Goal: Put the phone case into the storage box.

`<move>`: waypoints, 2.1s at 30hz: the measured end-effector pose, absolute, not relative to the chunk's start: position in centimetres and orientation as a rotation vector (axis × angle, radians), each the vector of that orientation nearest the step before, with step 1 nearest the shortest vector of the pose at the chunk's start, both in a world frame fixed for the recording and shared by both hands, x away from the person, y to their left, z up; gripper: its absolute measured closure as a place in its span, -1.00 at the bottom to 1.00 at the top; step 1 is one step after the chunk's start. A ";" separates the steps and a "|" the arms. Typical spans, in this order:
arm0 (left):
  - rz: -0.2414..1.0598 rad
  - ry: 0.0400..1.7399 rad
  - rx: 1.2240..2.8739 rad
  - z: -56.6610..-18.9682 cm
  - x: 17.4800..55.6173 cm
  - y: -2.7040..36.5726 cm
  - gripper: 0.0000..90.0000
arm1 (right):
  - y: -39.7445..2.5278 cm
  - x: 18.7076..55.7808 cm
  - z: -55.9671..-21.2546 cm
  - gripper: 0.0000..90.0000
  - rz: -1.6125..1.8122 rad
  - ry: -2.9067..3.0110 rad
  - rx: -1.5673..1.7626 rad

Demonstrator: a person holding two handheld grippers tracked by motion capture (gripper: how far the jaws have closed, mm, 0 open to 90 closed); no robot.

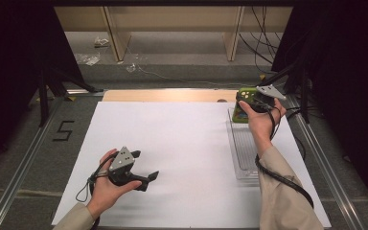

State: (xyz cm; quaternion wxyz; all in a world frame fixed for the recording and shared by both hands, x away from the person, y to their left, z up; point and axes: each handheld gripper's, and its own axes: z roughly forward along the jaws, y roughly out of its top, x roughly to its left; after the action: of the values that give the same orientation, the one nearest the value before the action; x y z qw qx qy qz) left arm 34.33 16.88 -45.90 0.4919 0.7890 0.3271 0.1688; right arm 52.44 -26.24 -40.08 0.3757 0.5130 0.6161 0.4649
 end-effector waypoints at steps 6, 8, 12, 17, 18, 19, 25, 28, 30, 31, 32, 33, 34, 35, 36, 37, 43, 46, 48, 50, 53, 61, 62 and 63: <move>0.409 0.794 1.914 -45.9 34.3 16.9 -0.98 | -26.1 52.6 -40.3 -0.62 1.189 1.579 1.317; 0.409 0.794 1.913 -45.9 34.3 16.9 -0.98 | -26.1 52.7 -40.4 -0.62 1.188 1.582 1.316; 0.409 0.794 1.913 -45.9 34.3 16.9 -0.98 | -26.1 52.8 -40.5 -0.62 1.184 1.586 1.312; 0.409 0.795 1.913 -45.9 34.3 16.9 -0.98 | -26.0 52.8 -40.5 -0.62 1.183 1.586 1.307; 0.409 0.795 1.912 -45.9 34.3 16.9 -0.98 | -26.0 52.8 -40.4 -0.62 1.184 1.588 1.308; 0.409 0.795 1.912 -45.9 34.3 16.9 -0.98 | -26.0 52.8 -40.4 -0.62 1.184 1.588 1.308; 0.410 0.795 1.912 -45.9 34.3 16.9 -0.98 | -25.9 52.9 -40.4 -0.62 1.182 1.590 1.305; 0.410 0.795 1.912 -45.9 34.3 16.9 -0.98 | -25.9 53.0 -40.4 -0.62 1.181 1.591 1.306; 0.409 0.795 1.912 -45.9 34.3 16.9 -0.98 | -25.9 53.0 -40.4 -0.62 1.179 1.593 1.304; 0.409 0.795 1.912 -45.9 34.3 16.9 -0.98 | -25.8 53.0 -40.4 -0.62 1.180 1.594 1.304; 0.410 0.795 1.913 -45.9 34.3 16.9 -0.98 | -25.8 53.0 -40.4 -0.62 1.181 1.594 1.304; 0.410 0.795 1.912 -45.9 34.3 16.9 -0.98 | -25.8 53.1 -40.4 -0.62 1.179 1.595 1.300; 0.410 0.795 1.913 -45.9 34.3 16.9 -0.98 | -25.8 53.1 -40.4 -0.62 1.178 1.596 1.298; 0.410 0.795 1.912 -45.9 34.3 16.9 -0.98 | -25.8 53.1 -40.4 -0.62 1.177 1.598 1.298; 0.410 0.795 1.912 -45.9 34.3 16.9 -0.98 | -25.8 53.2 -40.4 -0.62 1.175 1.598 1.297; 0.410 0.795 1.911 -45.9 34.3 16.9 -0.98 | -25.7 53.2 -40.4 -0.62 1.175 1.598 1.298; 0.410 0.795 1.912 -45.9 34.3 16.9 -0.98 | -25.6 53.3 -40.4 -0.62 1.175 1.603 1.294; 0.409 0.796 1.911 -45.9 34.4 16.9 -0.98 | -25.6 53.4 -40.4 -0.62 1.172 1.606 1.292; 0.409 0.796 1.911 -45.9 34.4 16.9 -0.98 | -25.6 53.4 -40.4 -0.62 1.172 1.606 1.293; 0.409 0.795 1.911 -45.9 34.3 16.9 -0.98 | -25.6 53.5 -40.5 -0.62 1.169 1.606 1.294; 0.409 0.796 1.911 -45.9 34.3 16.9 -0.98 | -25.6 53.6 -40.4 -0.62 1.166 1.607 1.295; 0.409 0.796 1.912 -45.9 34.4 17.0 -0.98 | -25.6 53.8 -40.6 -0.62 1.163 1.612 1.301; 0.409 0.796 1.912 -45.9 34.4 17.0 -0.98 | -25.6 53.8 -40.7 -0.62 1.163 1.614 1.299; 0.409 0.796 1.913 -45.9 34.4 17.0 -0.98 | -25.6 53.9 -40.7 -0.62 1.162 1.614 1.299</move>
State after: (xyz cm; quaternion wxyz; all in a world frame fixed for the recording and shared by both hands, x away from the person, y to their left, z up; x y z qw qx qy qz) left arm 34.37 16.95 -45.92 0.4925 0.7883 0.3282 0.1685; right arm 53.85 -25.63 -40.68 0.3738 0.5071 0.6304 0.4537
